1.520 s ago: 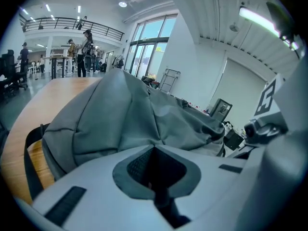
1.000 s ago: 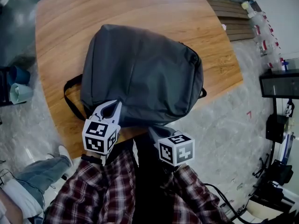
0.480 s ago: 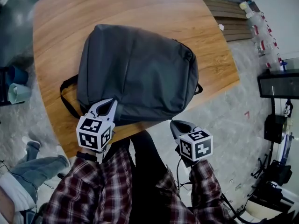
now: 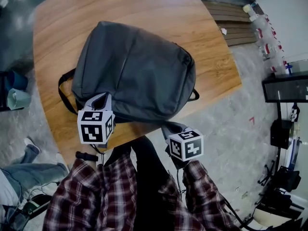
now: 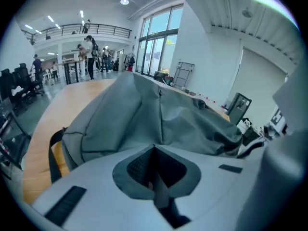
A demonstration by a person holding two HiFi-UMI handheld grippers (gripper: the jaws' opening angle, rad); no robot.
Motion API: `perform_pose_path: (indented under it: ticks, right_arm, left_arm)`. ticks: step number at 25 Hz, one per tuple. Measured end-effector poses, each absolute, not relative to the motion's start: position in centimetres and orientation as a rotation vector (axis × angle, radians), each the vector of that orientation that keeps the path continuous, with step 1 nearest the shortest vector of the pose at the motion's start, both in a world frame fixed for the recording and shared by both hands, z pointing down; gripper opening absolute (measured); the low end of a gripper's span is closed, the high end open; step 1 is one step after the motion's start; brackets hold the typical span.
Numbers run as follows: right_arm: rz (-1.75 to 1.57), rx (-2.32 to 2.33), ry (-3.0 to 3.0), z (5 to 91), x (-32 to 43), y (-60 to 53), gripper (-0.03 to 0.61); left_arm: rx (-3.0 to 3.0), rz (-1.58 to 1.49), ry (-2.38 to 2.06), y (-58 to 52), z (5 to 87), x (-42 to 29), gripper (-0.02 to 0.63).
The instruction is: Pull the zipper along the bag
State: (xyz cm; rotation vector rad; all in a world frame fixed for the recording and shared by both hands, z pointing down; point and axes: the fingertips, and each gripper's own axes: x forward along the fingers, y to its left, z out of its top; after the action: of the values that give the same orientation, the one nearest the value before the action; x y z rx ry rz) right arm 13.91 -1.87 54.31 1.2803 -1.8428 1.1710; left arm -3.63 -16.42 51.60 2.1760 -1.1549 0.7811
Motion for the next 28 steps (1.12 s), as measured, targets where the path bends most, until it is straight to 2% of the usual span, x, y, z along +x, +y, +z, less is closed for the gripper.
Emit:
perform_pose_path:
  ticks: [5, 8, 12, 21, 28]
  right_arm:
    - [1.228, 1.31, -1.939, 54.1, 9.3, -4.2, 0.017]
    - [1.187, 1.318, -1.997, 53.5, 6.4, -6.6, 0.017]
    - [1.086, 1.253, -1.999, 53.6, 4.4, -8.4, 0.017]
    - [0.826, 1.122, -1.937, 53.6, 6.0, -6.4, 0.017]
    - [0.574, 1.137, -1.834, 53.5, 14.1, -8.0, 0.017]
  left_arm:
    - [2.242, 0.592, -1.064, -16.0, 46.7, 1.8, 0.009]
    - [2.203, 0.545, -1.006, -15.8, 48.1, 4.1, 0.009]
    - [2.135, 0.526, -1.073, -17.4, 51.5, 3.3, 0.009]
    - [2.24, 0.623, -1.111, -16.6, 52.4, 3.8, 0.009]
    - [2.282, 0.626, -1.067, -16.4, 52.7, 4.0, 0.009]
